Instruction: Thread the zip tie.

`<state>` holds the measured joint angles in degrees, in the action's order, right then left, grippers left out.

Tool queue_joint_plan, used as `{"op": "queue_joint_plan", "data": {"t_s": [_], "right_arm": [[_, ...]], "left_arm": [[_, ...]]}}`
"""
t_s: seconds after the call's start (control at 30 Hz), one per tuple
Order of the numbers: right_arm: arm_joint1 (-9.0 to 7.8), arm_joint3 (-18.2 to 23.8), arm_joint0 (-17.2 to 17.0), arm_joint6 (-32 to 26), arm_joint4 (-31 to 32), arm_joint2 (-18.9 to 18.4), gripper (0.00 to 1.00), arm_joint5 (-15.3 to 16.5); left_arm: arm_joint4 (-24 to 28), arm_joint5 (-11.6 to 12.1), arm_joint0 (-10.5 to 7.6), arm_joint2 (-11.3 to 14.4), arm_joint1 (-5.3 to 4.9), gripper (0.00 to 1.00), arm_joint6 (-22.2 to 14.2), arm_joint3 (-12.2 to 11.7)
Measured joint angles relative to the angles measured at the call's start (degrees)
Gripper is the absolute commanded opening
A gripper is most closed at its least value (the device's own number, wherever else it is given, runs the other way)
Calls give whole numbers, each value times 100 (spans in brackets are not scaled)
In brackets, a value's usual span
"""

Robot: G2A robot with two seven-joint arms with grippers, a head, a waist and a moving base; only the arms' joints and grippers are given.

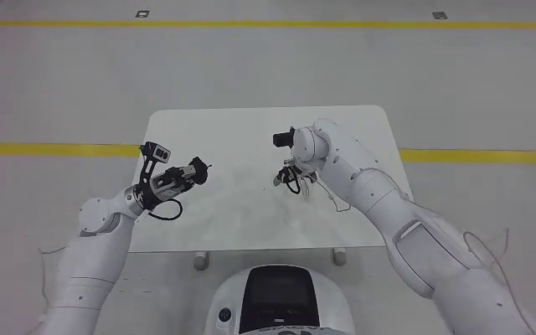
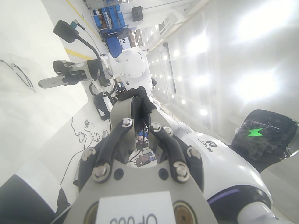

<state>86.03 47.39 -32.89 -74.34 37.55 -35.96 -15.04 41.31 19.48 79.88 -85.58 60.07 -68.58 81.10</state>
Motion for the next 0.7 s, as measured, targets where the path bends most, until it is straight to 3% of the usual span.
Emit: {"op": "queue_joint_plan", "data": {"t_s": [0.33, 0.7], "right_arm": [[76, -238, -126, 521, 111, 80, 100, 153], [74, -238, -202, 627, 267, 91, 100, 159]], "left_arm": [[0, 0, 0, 0, 0, 0, 0, 0], [0, 0, 0, 0, 0, 0, 0, 0]]}}
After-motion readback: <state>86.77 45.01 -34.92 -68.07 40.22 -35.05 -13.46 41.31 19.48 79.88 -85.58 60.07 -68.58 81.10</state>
